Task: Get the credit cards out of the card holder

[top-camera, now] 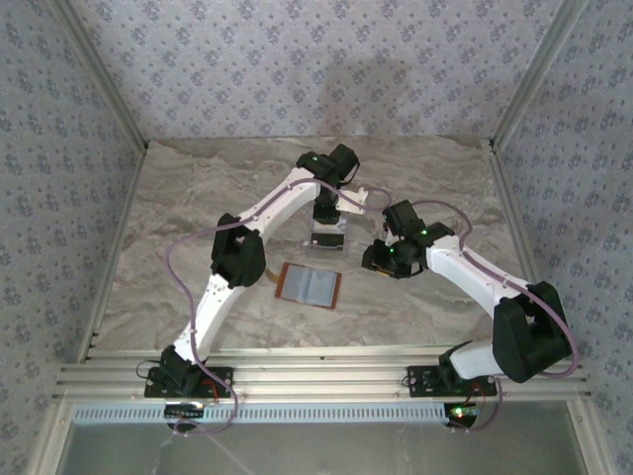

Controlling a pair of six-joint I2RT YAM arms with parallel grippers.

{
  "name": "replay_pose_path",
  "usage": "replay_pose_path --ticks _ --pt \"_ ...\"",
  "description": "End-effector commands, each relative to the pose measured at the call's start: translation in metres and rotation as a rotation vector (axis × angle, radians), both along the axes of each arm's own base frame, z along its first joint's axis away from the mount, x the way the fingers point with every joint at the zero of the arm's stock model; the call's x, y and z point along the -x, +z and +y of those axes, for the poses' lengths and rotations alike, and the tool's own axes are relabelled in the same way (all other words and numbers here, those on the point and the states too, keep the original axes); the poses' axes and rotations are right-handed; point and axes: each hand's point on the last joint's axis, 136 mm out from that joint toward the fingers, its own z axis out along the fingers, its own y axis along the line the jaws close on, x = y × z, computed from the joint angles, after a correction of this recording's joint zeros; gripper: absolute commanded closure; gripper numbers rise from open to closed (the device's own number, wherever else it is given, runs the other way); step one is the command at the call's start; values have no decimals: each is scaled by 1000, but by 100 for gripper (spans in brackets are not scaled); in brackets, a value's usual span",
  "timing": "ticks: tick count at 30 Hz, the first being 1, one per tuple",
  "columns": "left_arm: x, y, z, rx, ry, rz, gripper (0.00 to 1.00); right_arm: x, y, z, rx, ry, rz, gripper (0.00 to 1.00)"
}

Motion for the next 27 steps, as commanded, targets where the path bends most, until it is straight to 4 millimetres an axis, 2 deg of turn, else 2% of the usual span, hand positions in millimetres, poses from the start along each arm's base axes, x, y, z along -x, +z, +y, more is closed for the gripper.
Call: replay_pose_path --ticks 1,6,21,27 --pt "-7 17 -6 33 13 -47 63 0 5 -1 -4 9 0 58" --pt "-5 26 -8 59 20 -47 63 -1 5 0 -5 7 -8 58" --pt "21 56 0 127 39 -13 65 -6 10 2 -14 3 -30 58" --pt "27 68 5 184 139 -16 67 -5 10 6 -18 10 -26 58"
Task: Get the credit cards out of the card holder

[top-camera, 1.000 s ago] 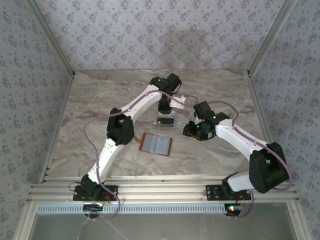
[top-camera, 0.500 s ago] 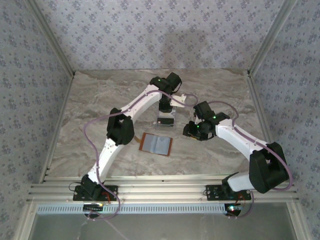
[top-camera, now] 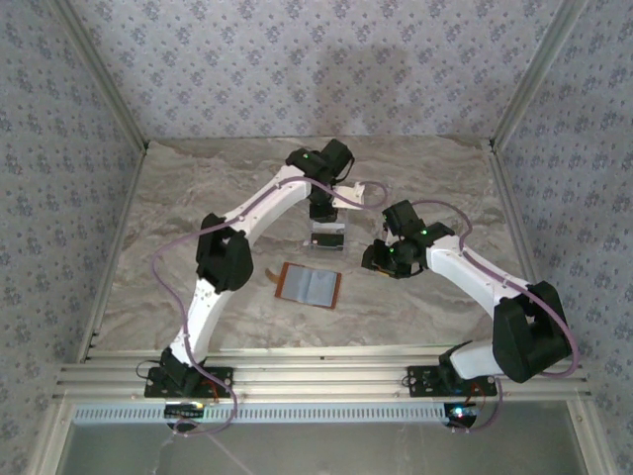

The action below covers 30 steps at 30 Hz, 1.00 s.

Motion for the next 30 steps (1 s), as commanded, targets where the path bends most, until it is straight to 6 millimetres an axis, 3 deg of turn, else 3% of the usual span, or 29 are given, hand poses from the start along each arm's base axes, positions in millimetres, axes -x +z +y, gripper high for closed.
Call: replay_pose_path --ticks 1,6,12,15,24,27,30 --pt "5 29 -3 98 89 -17 67 -5 9 7 -15 12 -23 58" --pt "14 41 1 213 297 25 68 -9 9 15 -24 20 -35 58" --pt "26 56 8 418 653 202 69 -12 6 25 -27 31 -32 58" --pt "37 44 17 454 812 306 69 -12 4 30 -28 36 -32 58" --pt "72 34 10 666 1063 583 71 -7 -7 50 -58 56 -11 58" --pt "84 23 17 647 1169 686 72 -7 -13 58 -86 61 4 62" --pt "96 20 17 676 1166 737 75 -5 -20 64 -96 71 20 67"
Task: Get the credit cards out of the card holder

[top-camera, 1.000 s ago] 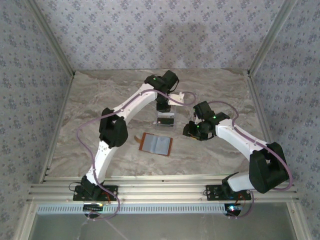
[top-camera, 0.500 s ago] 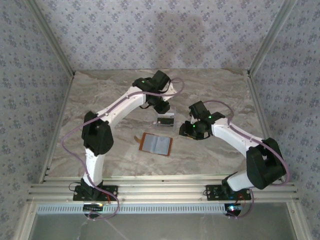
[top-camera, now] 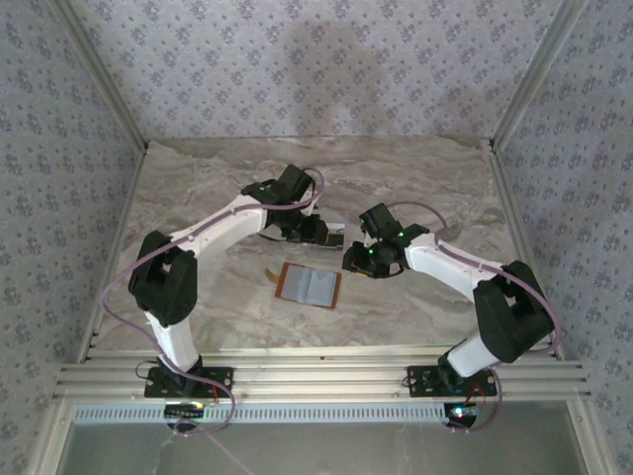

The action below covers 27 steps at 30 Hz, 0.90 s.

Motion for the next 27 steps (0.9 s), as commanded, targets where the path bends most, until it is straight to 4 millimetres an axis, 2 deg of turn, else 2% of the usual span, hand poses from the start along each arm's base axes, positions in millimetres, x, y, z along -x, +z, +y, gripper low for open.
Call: replay_pose_path --ticks 1,6,9,13,18,27 --pt "12 25 -7 143 50 30 75 1 -5 12 -34 5 22 68" --pt "26 19 10 97 63 7 75 3 -17 21 -40 19 39 81" --pt "31 12 14 98 90 38 75 2 -24 25 -43 25 52 90" --pt "37 4 12 112 91 71 78 0 -31 29 -42 31 62 97" --pt "40 -7 17 96 116 82 81 1 -42 33 -38 33 82 99" --pt "45 -23 13 95 117 141 83 4 -58 33 -10 35 110 99"
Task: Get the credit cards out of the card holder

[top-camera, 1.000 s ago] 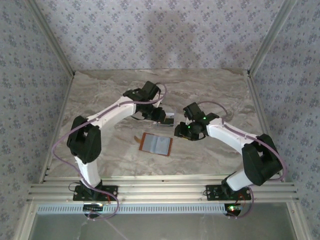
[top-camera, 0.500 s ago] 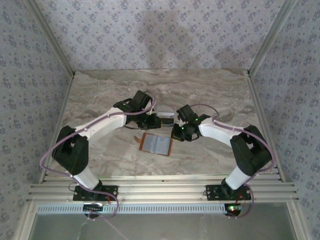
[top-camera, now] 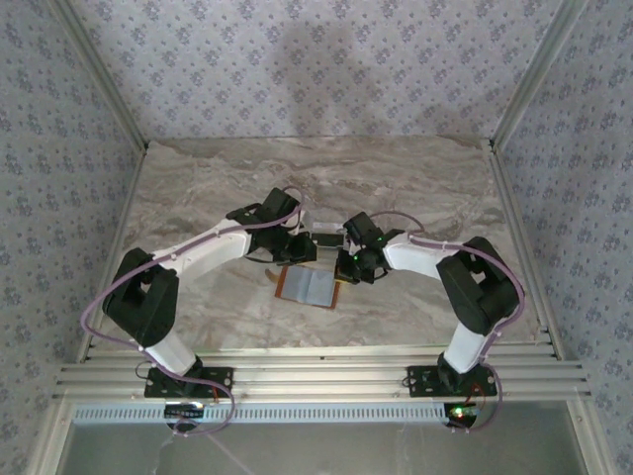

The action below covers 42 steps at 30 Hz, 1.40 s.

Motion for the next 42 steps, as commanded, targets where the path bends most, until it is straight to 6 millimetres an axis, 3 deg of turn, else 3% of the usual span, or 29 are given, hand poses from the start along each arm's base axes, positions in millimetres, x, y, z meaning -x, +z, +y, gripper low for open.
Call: replay_pose_path --ticks 1,7,25,32,36,42 --pt "6 -6 -6 19 -11 36 83 4 -6 1 13 -3 23 99" --pt "16 -19 -16 13 -30 86 83 8 -15 -3 50 0 38 99" --pt "57 -77 -32 -43 -100 271 85 7 -12 -3 60 10 33 99" --pt "65 -84 -37 -11 -145 309 85 6 -12 -4 63 5 33 99" --pt "67 -91 -36 -17 -152 322 85 6 -11 -4 63 8 30 99" --pt "64 -101 -15 -162 -158 291 84 8 -11 -6 69 10 34 99"
